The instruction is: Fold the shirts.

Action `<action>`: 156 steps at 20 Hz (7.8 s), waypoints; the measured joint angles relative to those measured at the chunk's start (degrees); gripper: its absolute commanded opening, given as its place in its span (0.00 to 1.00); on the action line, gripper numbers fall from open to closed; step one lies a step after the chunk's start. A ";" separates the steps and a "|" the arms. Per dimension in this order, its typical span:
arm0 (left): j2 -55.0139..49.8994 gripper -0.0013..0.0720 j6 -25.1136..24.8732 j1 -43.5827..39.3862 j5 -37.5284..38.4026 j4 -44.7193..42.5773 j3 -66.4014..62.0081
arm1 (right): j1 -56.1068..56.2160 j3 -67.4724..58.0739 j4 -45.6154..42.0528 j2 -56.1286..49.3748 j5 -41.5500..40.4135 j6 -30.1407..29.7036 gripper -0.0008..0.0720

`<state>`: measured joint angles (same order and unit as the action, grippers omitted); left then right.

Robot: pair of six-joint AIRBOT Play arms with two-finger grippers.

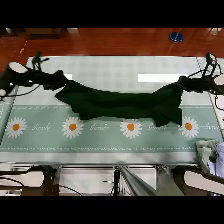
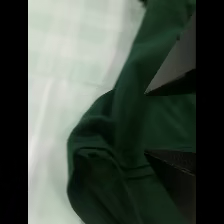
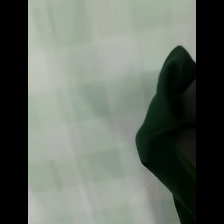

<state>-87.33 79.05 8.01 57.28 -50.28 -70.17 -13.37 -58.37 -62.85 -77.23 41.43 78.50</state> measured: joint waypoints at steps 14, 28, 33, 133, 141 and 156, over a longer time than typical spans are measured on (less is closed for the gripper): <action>11.34 0.76 -5.09 1.84 15.04 -0.61 24.57 | 0.00 0.00 -0.28 0.00 7.15 -4.28 0.04; 4.28 0.63 -7.69 -5.88 3.37 9.53 28.55 | 0.00 0.00 -0.31 0.00 9.22 -4.96 0.04; 3.52 0.05 -7.89 -6.23 0.09 9.27 28.65 | 0.00 0.00 -0.28 0.00 10.32 -4.94 0.04; 21.42 0.75 -1.38 1.42 19.65 -3.80 47.30 | -26.88 -35.32 -6.71 -10.38 52.96 -2.08 0.57; 14.64 0.05 2.21 -8.15 14.49 0.24 47.23 | -26.88 -35.32 -6.51 -9.94 53.27 -2.08 0.57; 13.92 0.05 -2.08 -9.42 14.32 1.11 47.19 | -26.95 -8.48 -3.34 -9.49 50.42 -7.91 0.66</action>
<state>-73.41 76.97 -1.41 71.59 -49.17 -22.98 -40.32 -66.85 -66.19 -86.72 91.85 70.59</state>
